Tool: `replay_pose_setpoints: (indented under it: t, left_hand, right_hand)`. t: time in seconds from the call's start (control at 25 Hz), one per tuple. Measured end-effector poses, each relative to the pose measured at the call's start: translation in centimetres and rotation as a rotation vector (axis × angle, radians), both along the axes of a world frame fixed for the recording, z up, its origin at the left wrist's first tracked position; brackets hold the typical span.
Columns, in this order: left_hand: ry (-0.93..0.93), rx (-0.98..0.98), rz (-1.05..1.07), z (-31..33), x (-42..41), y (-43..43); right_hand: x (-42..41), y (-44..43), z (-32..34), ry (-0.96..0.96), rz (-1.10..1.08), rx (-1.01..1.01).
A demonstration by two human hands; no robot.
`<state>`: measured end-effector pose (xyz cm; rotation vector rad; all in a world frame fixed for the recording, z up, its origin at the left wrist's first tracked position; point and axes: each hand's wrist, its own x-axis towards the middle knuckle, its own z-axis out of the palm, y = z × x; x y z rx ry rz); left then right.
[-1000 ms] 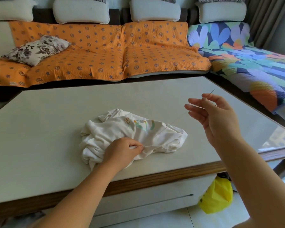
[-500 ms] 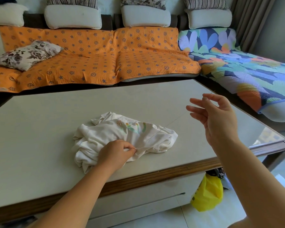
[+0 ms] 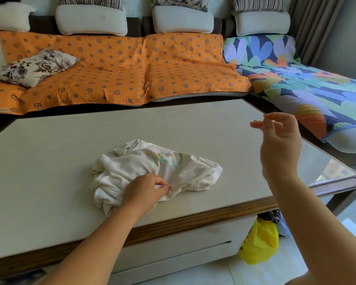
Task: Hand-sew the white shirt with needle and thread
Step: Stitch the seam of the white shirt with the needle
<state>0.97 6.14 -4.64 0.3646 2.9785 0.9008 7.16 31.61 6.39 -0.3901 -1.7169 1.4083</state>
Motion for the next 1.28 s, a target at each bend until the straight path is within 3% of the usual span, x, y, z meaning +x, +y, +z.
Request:
replay_pose_setpoints:
  t: [0.12, 0.24, 0.28, 0.32, 0.4, 0.52, 0.64, 0.84, 0.96, 1.08, 1.16, 1.28]
  left_hand:
    - [-0.03, -0.031, -0.005, 0.7, 0.3, 0.1]
    - [0.282, -0.202, -0.033, 1.4, 0.9, 1.3]
    - [0.363, -0.135, -0.093, 2.0, 1.2, 2.4]
    - [0.32, 0.001, -0.177, 2.9, 1.6, 3.6]
    - [0.029, 0.34, -0.384, 4.8, 2.6, 6.5]
    - [-0.158, 0.6, -0.514, 6.0, 3.2, 8.0]
    - [-0.282, 0.804, -0.41, 5.8, 2.6, 5.8]
    - [-0.288, 0.862, -0.237, 5.9, 0.3, 0.3]
    - [-0.284, 0.785, -0.22, 5.7, 0.5, -0.8]
    - [-0.248, 0.72, -0.228, 5.7, 0.8, -1.4]
    - [-0.232, 0.695, -0.229, 5.7, 1.0, -1.5]
    - [-0.238, 0.631, -0.271, 6.0, 1.6, -0.9]
  right_hand:
    - [-0.3, -0.6, -0.5, -0.086, 0.119, 0.042]
    - [-0.1, -1.5, -0.1, -0.098, 0.296, -0.024]
    - [0.1, -1.9, 0.2, -0.084, 0.391, -0.092]
    - [0.4, -2.6, 0.6, -0.08, 0.496, -0.169]
    - [1.1, -3.9, 1.3, -0.116, 0.69, -0.282]
    - [1.3, -5.4, 1.4, -0.182, 0.863, -0.42]
    - [0.2, -4.1, 0.9, -0.108, 0.782, -0.609]
    - [-2.3, 0.0, -1.7, -0.13, 0.397, -0.908]
    - [-2.8, 0.6, -2.6, -0.184, 0.265, -0.784]
    - [-2.4, -0.3, -2.2, -0.191, 0.154, -0.48]
    - [-1.7, -1.6, -1.6, -0.184, 0.233, -0.296]
    - [-0.6, -4.9, -1.3, -0.287, 0.551, -0.078]
